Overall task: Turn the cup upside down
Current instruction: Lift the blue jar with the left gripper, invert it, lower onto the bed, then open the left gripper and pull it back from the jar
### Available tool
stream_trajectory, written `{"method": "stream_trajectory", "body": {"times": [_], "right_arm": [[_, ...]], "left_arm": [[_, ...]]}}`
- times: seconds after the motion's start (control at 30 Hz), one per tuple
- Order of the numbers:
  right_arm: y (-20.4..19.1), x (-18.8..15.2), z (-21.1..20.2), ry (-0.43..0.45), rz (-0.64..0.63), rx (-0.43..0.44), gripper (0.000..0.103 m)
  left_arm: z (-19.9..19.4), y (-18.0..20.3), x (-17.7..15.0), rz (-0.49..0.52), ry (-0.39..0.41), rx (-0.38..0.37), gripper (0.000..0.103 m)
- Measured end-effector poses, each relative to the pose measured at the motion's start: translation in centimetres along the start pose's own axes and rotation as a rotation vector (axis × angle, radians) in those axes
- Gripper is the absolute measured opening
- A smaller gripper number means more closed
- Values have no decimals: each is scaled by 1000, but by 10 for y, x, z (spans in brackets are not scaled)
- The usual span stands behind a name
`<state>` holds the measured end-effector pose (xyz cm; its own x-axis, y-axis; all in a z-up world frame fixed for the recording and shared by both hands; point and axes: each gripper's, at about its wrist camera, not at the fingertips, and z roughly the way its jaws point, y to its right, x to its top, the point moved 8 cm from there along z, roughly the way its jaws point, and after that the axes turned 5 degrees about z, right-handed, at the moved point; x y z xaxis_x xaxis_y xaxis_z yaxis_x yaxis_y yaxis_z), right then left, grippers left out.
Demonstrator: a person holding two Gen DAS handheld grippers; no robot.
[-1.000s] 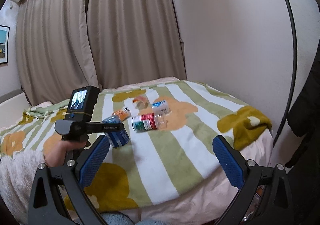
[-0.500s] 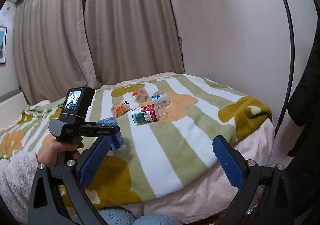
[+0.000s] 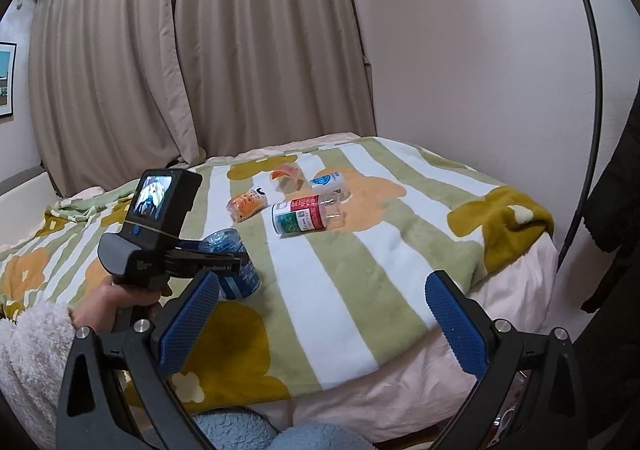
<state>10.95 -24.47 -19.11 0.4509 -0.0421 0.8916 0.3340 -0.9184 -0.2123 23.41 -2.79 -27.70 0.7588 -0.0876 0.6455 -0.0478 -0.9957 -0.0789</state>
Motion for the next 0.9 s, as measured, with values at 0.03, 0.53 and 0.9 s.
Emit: {"method": "stream_trajectory", "body": {"times": [0.03, 0.53, 0.9], "right_arm": [[-2, 0, 1, -2, -3, 2, 103], [-15, -5, 8, -21, -21, -3, 103], [-22, -3, 9, -21, -24, -3, 103]], "left_arm": [[1, -1, -1, -4, 2, -3, 67], [5, -13, 1, -62, 36, -60, 103], [-6, -10, 7, -15, 63, -41, 103]]}}
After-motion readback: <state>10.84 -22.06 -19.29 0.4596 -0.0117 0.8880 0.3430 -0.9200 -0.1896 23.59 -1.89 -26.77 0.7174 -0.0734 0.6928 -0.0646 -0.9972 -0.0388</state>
